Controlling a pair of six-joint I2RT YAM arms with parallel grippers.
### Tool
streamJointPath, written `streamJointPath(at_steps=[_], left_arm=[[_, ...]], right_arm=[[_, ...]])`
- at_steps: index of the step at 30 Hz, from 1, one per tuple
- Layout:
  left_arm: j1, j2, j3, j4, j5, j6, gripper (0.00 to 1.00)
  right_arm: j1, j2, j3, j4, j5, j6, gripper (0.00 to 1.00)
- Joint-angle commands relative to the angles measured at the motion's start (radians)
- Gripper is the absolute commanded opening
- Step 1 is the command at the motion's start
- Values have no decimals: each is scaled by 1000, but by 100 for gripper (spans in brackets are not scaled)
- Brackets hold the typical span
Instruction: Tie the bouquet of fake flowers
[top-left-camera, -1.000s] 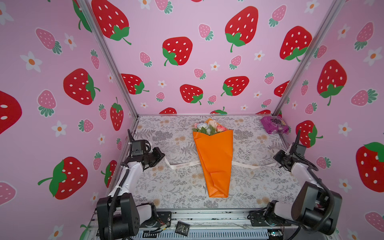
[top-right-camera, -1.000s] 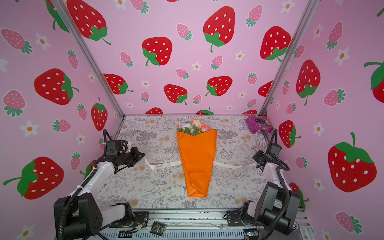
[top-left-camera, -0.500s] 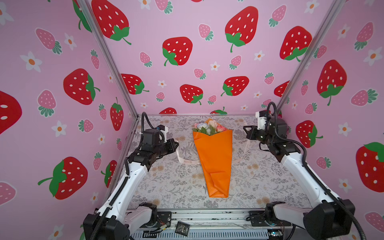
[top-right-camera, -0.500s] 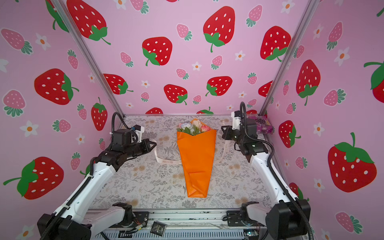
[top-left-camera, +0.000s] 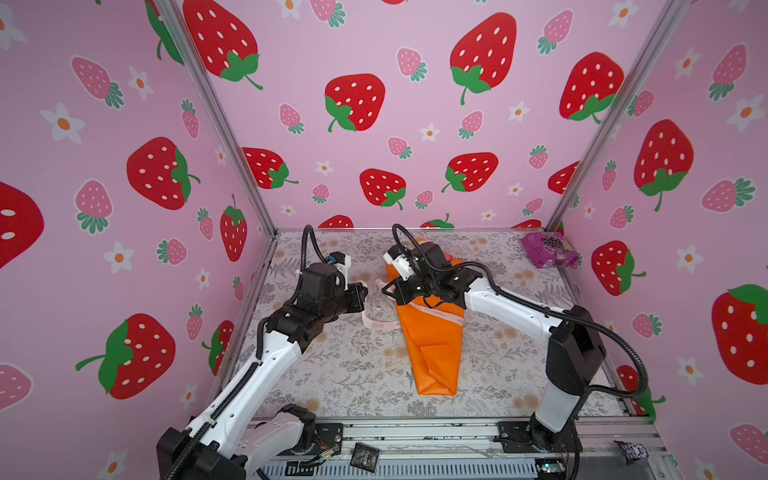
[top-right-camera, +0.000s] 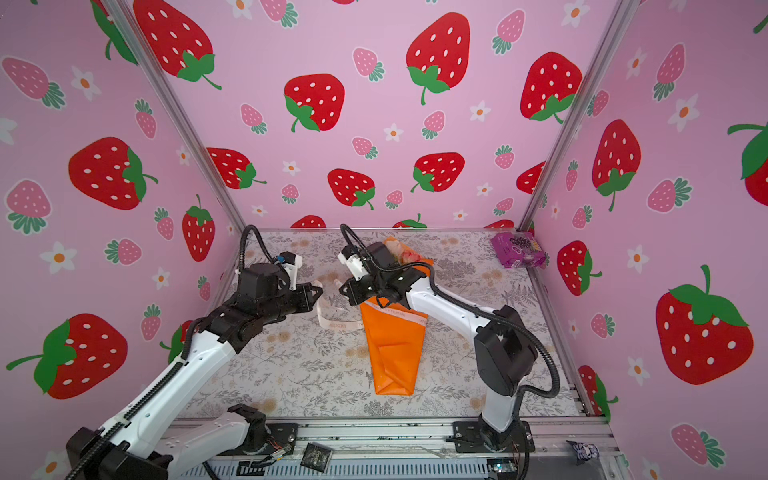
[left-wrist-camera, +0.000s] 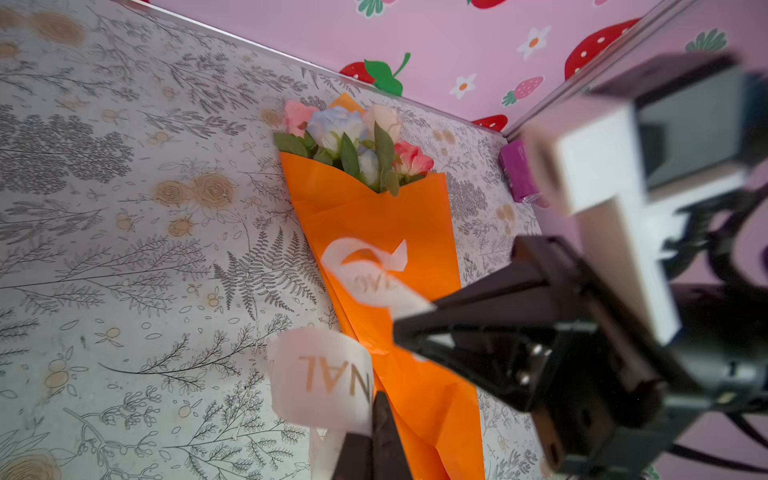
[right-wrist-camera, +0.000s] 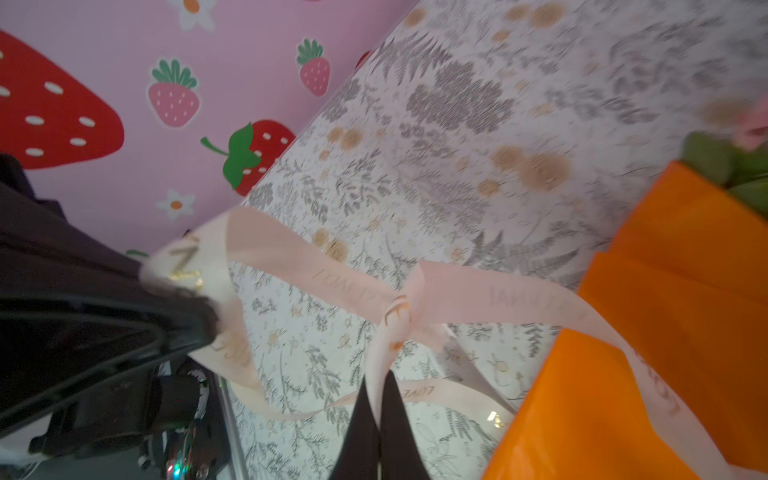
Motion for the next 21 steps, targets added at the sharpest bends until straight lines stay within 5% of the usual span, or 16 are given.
streamJointPath(at_steps=[1, 9, 18, 21], left_arm=[[-3, -24, -12, 35, -56, -25, 0], [-3, 48, 31, 26, 42, 18, 0], [-47, 245, 238, -60, 231, 215, 0], [-90, 360, 348, -149, 276, 314, 0]], right_arm=[[11, 14, 1, 54, -113, -4, 0], [6, -48, -135, 53, -107, -87, 2], [-116, -324, -415, 215, 1, 7, 45], [-191, -457, -541, 273, 134, 76, 47]])
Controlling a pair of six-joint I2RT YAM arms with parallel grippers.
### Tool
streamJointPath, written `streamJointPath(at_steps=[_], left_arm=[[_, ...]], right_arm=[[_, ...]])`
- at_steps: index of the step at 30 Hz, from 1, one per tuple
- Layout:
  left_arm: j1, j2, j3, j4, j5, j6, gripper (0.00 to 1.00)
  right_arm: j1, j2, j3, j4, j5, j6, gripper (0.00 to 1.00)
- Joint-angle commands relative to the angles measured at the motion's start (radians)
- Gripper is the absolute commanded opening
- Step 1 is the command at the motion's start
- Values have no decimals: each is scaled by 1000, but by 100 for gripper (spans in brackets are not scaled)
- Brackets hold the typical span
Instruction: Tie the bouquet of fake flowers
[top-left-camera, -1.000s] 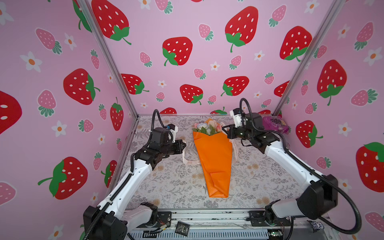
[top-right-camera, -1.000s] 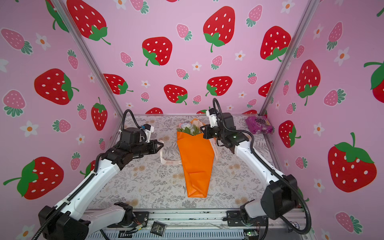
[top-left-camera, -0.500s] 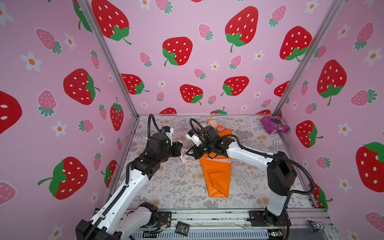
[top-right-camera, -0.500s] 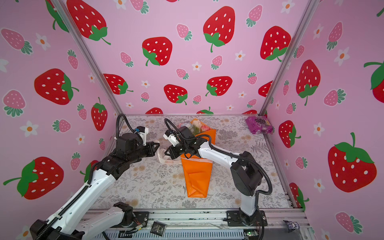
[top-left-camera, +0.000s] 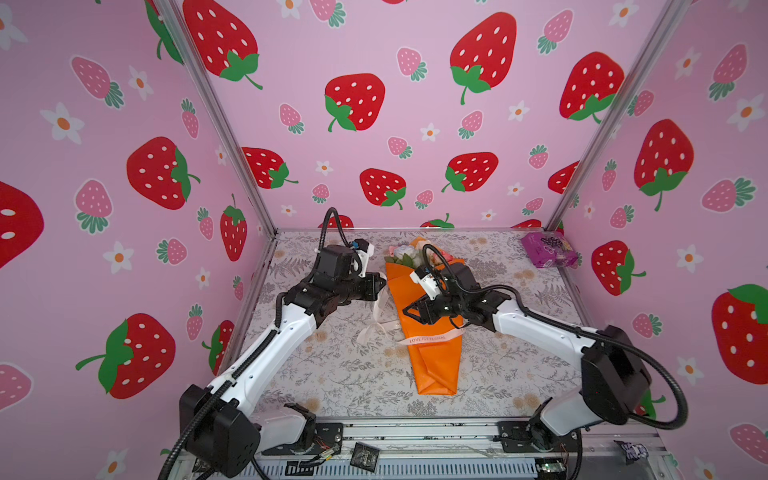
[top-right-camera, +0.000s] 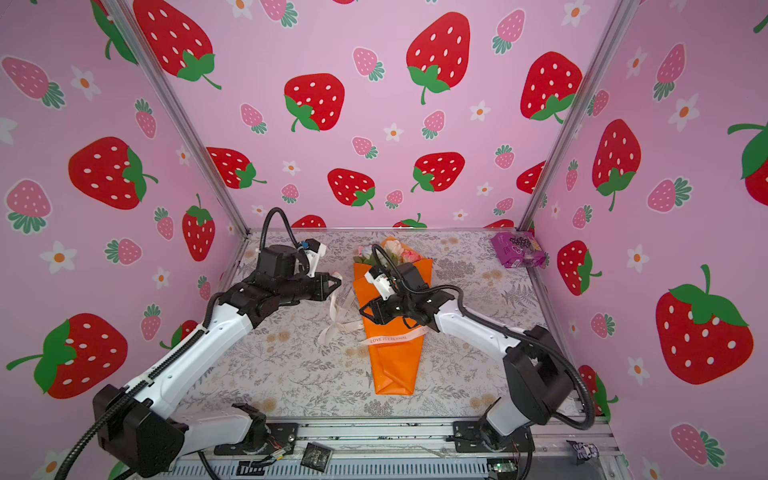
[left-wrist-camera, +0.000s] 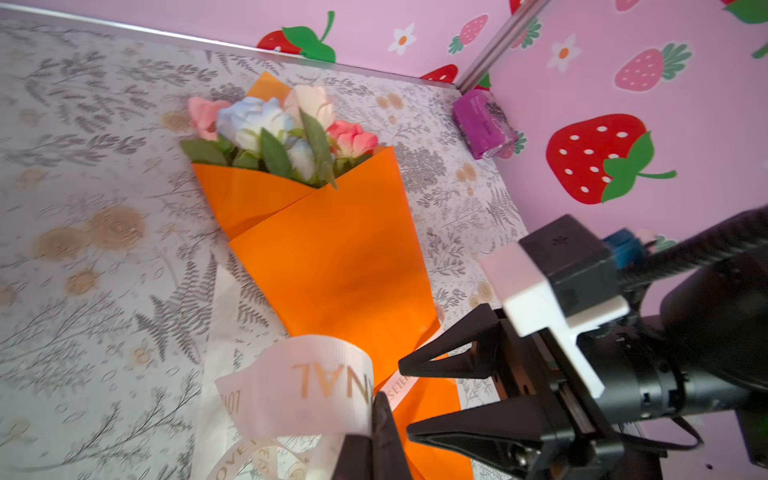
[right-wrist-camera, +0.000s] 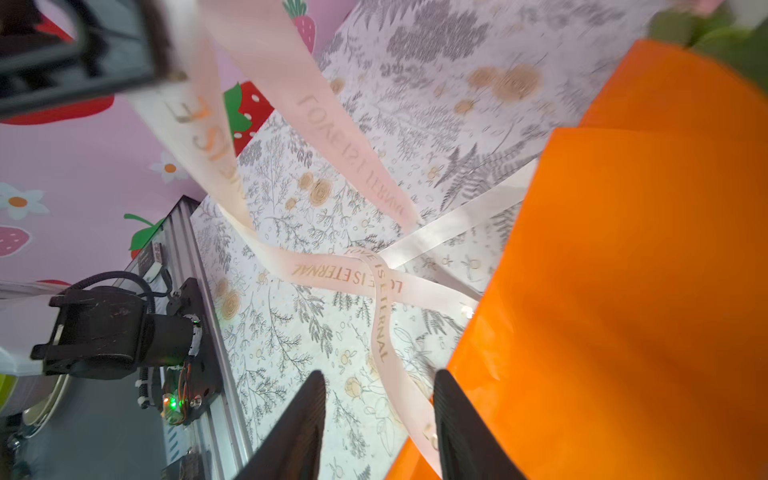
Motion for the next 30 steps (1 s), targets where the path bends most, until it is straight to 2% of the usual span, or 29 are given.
streamJointPath(at_steps=[1, 4, 6, 8, 10, 12, 14, 17, 22, 24, 26, 30], left_arm=[[-46, 116, 145, -145, 105, 167, 0], [-117, 272, 310, -305, 124, 289, 0], [-184, 357, 411, -390, 100, 365, 0], [-237, 427, 493, -452, 88, 427, 0], [-264, 458, 535, -470, 99, 455, 0], [-273, 467, 561, -479, 116, 467, 0], [-276, 462, 568, -478, 134, 472, 0], [-275, 452, 559, -483, 145, 475, 0], [-275, 446, 551, -519, 163, 477, 0], [-276, 443, 545, -520, 165, 475, 0], [-275, 443, 554, -527, 178, 474, 0], [-273, 427, 548, -516, 182, 470, 0]], right_arm=[[-82, -144, -130, 124, 168, 86, 48], [-187, -277, -258, 144, 298, 156, 47], [-239, -357, -333, 152, 349, 163, 51], [-262, -434, -422, 235, 305, 82, 51], [-262, -485, -498, 346, 245, -1, 58], [-262, -508, -561, 455, 147, -98, 60], [-261, -506, -607, 555, 58, -187, 63], [-254, -473, -611, 616, 3, -286, 67], [-186, -371, -543, 618, 3, -487, 69], [-162, -329, -535, 662, -40, -559, 70], [-145, -273, -514, 694, -58, -598, 70], [-134, -179, -489, 767, -86, -584, 69]])
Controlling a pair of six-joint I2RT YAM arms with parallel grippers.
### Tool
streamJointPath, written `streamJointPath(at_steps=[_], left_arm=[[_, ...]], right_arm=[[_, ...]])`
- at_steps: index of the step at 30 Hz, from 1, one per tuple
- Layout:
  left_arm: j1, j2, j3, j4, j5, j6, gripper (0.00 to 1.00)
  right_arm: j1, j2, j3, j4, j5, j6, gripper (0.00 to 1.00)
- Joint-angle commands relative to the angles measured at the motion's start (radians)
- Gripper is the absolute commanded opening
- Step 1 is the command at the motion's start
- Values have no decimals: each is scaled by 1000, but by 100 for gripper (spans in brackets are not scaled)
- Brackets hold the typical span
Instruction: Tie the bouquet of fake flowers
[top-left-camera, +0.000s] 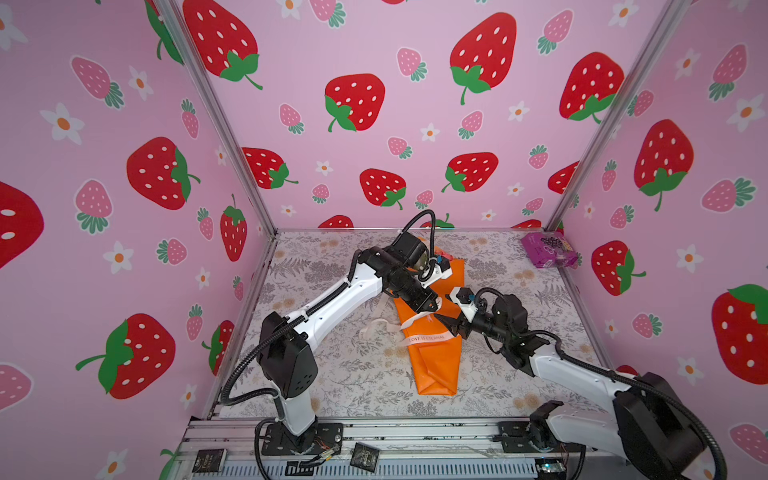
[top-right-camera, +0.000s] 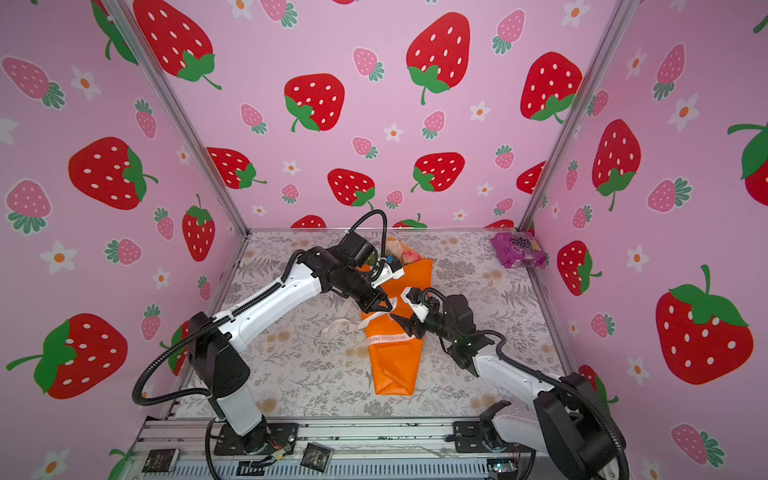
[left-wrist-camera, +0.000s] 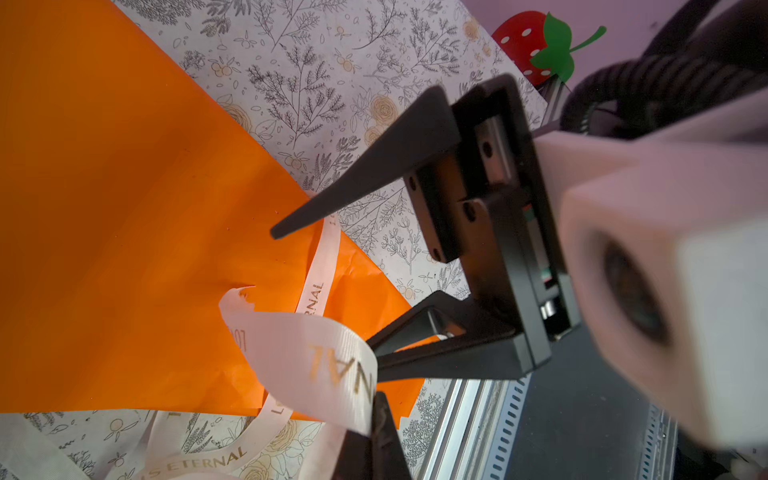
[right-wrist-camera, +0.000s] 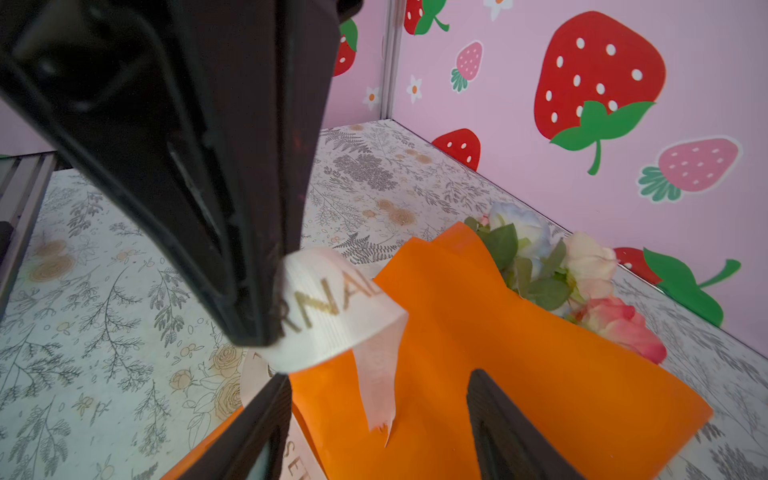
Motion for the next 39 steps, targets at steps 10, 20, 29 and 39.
streamJointPath(at_steps=[10, 20, 29, 39], left_arm=[[2, -51, -2, -7, 32, 23, 0], [10, -56, -31, 48, -134, -45, 0], [115, 73, 12, 67, -352, -231, 26], [21, -42, -208, 222, -153, -94, 37]], right_arm=[[12, 139, 11, 285, -134, 1, 58], [0, 108, -13, 234, 7, 109, 0], [-82, 166, 95, -194, 159, 329, 0], [-131, 447, 412, -510, 168, 451, 0]])
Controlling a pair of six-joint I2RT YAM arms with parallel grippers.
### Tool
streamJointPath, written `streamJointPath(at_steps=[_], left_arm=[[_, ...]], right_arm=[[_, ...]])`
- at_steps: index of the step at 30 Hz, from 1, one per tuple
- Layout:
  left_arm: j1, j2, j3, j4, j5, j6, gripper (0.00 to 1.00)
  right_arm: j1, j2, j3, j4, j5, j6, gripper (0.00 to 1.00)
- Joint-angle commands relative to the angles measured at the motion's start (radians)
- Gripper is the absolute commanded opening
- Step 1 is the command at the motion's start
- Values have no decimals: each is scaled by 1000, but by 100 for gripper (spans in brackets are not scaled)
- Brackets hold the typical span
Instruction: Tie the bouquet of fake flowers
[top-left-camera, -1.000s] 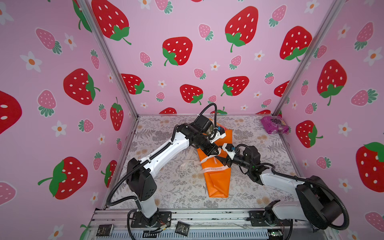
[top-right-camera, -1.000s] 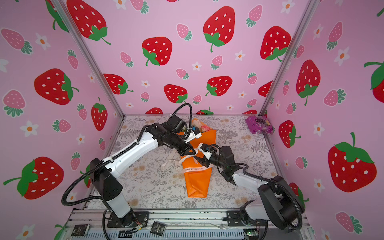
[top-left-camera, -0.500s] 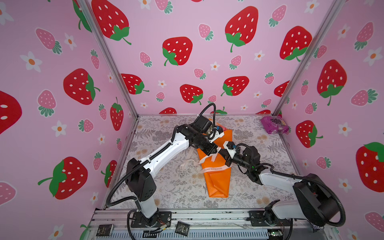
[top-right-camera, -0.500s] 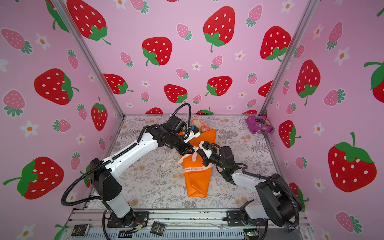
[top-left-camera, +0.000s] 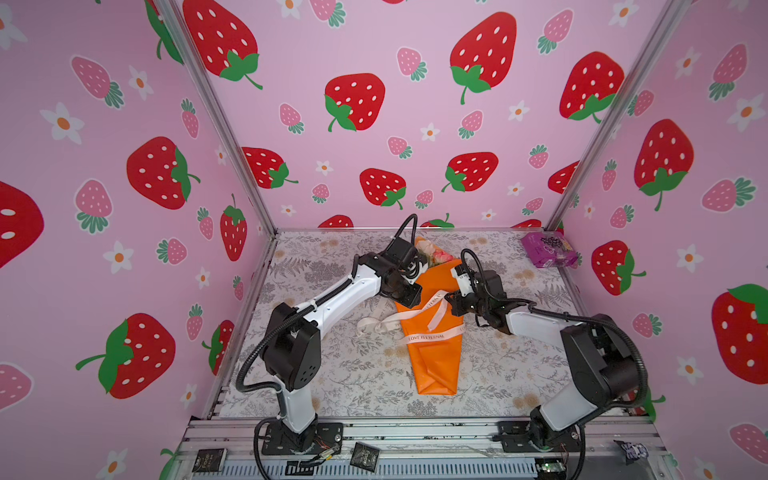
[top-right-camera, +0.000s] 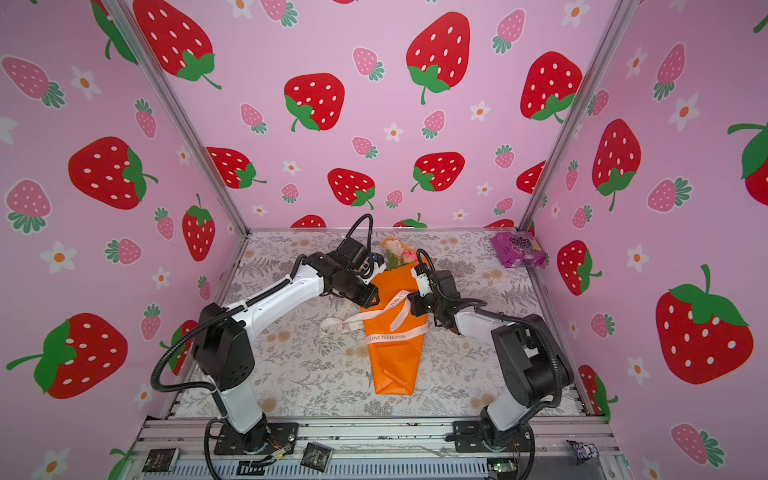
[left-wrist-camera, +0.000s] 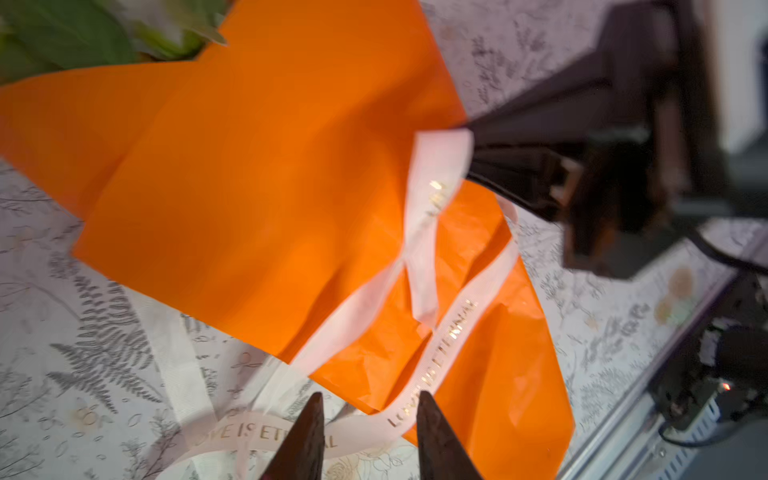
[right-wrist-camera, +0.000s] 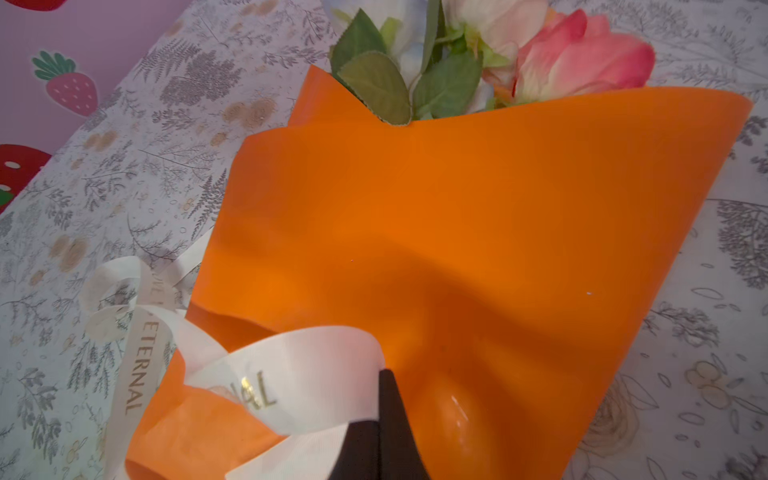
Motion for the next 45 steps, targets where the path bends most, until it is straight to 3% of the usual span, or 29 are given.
streamJointPath(at_steps=[1, 6, 13, 34, 38, 43, 45], left_arm=[[-30, -24, -26, 32, 131, 83, 37], [-81, 95, 18, -88, 88, 137, 41], [-107, 123, -48, 18, 33, 121, 47], [-151, 208, -96, 40, -85, 220, 56], [-162, 208, -105, 41, -114, 232, 48], [-164, 180, -118, 36, -89, 237, 22], [-163, 157, -131, 44, -76, 238, 17]], right_arm=[[-9, 55, 75, -147, 4, 66, 0], [-24, 75, 92, -167, -43, 97, 0], [-35, 62, 63, -151, -68, 116, 0], [-49, 25, 17, -127, -69, 144, 0], [-51, 24, 19, -125, -75, 148, 0], [-51, 21, 20, -126, -76, 146, 0], [-51, 19, 20, -128, -76, 144, 0]])
